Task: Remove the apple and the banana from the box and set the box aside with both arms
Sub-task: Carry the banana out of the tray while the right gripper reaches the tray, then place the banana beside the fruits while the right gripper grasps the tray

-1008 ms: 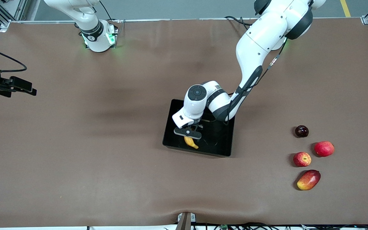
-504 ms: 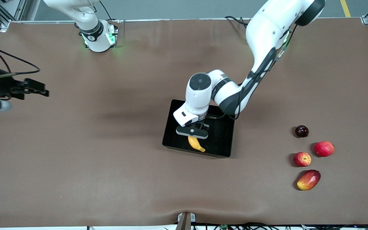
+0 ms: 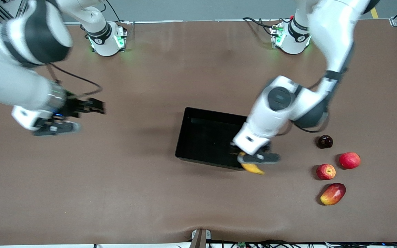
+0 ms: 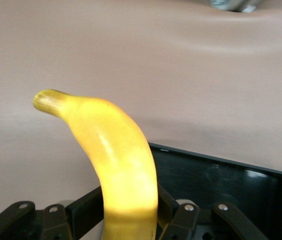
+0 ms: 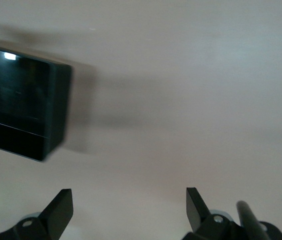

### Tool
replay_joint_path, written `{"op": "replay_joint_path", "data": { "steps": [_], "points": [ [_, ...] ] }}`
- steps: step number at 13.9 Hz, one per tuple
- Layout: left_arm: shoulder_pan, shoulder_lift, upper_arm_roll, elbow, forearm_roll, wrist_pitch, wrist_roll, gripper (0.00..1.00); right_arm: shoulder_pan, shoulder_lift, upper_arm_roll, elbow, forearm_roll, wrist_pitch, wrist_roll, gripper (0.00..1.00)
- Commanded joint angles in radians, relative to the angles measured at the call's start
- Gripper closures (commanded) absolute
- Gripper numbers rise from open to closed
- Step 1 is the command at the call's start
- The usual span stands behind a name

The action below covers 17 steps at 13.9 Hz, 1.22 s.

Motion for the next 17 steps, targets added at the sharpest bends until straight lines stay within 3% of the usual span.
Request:
{"op": "replay_joint_path", "data": {
  "steps": [1,4,8,13,17],
  "points": [
    [0.194,-0.034,-0.077,-0.140,-0.008,0.014,0.135,1.00,0.081,0.056,-0.010,0.008,0.058,0.089,0.169,0.00],
    [0.297,0.002,-0.075,-0.163,-0.005,0.029,0.263,1.00,0.163,0.121,-0.010,0.008,0.058,0.199,0.245,0.00],
    [0.341,0.088,-0.060,-0.165,0.169,0.103,0.251,1.00,0.224,0.233,-0.012,0.008,0.055,0.334,0.269,0.00],
    [0.326,0.171,-0.017,-0.177,0.208,0.253,0.252,1.00,0.308,0.369,-0.013,0.007,0.054,0.479,0.332,0.00],
    [0.337,0.190,-0.008,-0.177,0.295,0.258,0.249,1.00,0.354,0.431,-0.013,-0.004,0.048,0.569,0.347,0.00]
  ]
}}
